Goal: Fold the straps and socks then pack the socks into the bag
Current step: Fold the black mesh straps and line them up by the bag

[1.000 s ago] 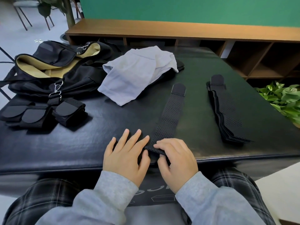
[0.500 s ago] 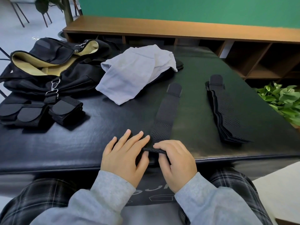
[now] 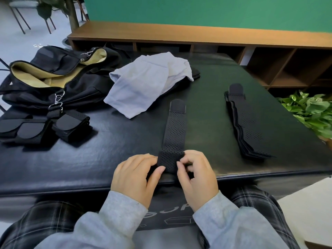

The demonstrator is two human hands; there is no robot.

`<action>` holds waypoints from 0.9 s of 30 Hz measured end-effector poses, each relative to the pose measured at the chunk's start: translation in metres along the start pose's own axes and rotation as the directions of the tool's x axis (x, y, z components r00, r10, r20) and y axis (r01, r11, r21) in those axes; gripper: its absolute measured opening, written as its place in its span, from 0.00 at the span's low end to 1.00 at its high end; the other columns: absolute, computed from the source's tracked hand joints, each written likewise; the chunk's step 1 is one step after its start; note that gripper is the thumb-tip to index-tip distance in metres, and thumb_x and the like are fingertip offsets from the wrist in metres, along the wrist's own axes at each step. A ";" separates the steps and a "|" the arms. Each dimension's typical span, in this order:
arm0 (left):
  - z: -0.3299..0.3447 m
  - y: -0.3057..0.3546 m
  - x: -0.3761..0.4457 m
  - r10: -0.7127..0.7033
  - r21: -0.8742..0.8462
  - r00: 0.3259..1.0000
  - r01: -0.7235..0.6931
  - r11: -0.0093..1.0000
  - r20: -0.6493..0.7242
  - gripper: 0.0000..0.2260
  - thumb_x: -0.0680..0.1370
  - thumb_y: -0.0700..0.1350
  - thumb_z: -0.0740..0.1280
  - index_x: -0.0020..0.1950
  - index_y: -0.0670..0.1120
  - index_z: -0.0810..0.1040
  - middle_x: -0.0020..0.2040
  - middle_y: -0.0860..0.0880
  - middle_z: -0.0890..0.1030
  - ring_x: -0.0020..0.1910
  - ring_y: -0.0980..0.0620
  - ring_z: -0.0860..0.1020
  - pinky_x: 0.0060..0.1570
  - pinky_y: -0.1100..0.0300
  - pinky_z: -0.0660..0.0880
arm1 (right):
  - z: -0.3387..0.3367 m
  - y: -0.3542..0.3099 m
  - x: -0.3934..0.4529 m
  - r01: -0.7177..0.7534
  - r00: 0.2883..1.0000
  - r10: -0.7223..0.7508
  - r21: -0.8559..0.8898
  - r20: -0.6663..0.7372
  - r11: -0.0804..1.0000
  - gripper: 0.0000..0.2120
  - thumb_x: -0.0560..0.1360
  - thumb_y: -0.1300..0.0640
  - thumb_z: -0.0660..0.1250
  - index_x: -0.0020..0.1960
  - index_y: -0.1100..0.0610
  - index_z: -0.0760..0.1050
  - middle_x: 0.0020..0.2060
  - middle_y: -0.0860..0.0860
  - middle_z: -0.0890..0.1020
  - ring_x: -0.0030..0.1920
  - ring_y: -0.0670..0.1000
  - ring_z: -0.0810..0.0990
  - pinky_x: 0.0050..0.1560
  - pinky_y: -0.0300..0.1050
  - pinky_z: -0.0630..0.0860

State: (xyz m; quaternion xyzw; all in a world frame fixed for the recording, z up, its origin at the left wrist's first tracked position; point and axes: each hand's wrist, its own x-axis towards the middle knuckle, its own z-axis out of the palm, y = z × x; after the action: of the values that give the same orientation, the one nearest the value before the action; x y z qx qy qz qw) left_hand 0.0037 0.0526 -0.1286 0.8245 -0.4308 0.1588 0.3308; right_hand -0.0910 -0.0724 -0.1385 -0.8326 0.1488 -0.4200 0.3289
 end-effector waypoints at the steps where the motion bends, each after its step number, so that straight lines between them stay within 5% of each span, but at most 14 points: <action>1: 0.000 0.000 0.000 -0.016 0.000 1.000 0.016 1.000 0.019 0.12 0.75 0.55 0.59 0.50 0.53 0.79 0.45 0.59 0.81 0.49 0.58 0.73 0.48 0.67 0.63 | 0.002 0.003 -0.001 0.052 0.999 -0.052 -0.058 -0.003 0.997 0.07 0.73 0.57 0.61 0.49 0.47 0.69 0.49 0.42 0.72 0.48 0.42 0.74 0.48 0.34 0.73; 5: 0.000 0.002 0.000 -0.101 -0.018 0.994 0.102 0.995 0.044 0.16 0.73 0.57 0.58 0.59 0.57 0.72 0.46 0.65 0.77 0.50 0.61 0.71 0.52 0.67 0.63 | 0.005 0.005 -0.002 0.067 0.997 -0.071 -0.157 -0.015 0.985 0.09 0.72 0.59 0.60 0.52 0.53 0.72 0.54 0.47 0.71 0.52 0.47 0.73 0.53 0.39 0.73; 9: 0.000 0.000 -0.001 -0.027 -0.009 0.999 0.027 1.000 0.037 0.12 0.75 0.55 0.59 0.53 0.56 0.78 0.47 0.61 0.80 0.51 0.60 0.73 0.51 0.67 0.63 | 0.004 0.000 -0.002 0.042 0.999 -0.038 -0.234 0.020 0.971 0.12 0.72 0.59 0.59 0.51 0.60 0.78 0.59 0.56 0.72 0.59 0.51 0.69 0.64 0.30 0.60; 16: 0.003 -0.002 -0.001 -0.006 0.008 1.000 0.005 1.000 0.026 0.13 0.74 0.54 0.60 0.54 0.55 0.80 0.49 0.60 0.80 0.51 0.60 0.73 0.49 0.68 0.61 | 0.002 -0.005 0.001 0.033 0.984 0.022 -0.296 0.179 0.954 0.20 0.68 0.56 0.58 0.55 0.64 0.77 0.54 0.56 0.77 0.57 0.52 0.70 0.65 0.32 0.59; 27: 0.001 0.000 -0.004 -0.061 -0.011 0.997 0.062 0.998 0.040 0.16 0.72 0.49 0.58 0.59 0.56 0.74 0.52 0.59 0.79 0.52 0.60 0.72 0.52 0.65 0.64 | 0.001 -0.009 0.003 0.032 0.971 0.044 -0.311 0.237 0.950 0.24 0.66 0.56 0.56 0.57 0.63 0.76 0.56 0.55 0.77 0.58 0.51 0.69 0.64 0.36 0.61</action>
State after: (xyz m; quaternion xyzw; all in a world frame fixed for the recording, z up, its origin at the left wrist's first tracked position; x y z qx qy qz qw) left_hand 0.0014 0.0542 -0.1314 0.8383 -0.4126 0.1294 0.3321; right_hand -0.0888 -0.0671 -0.1309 -0.9185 0.1749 -0.2860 0.2098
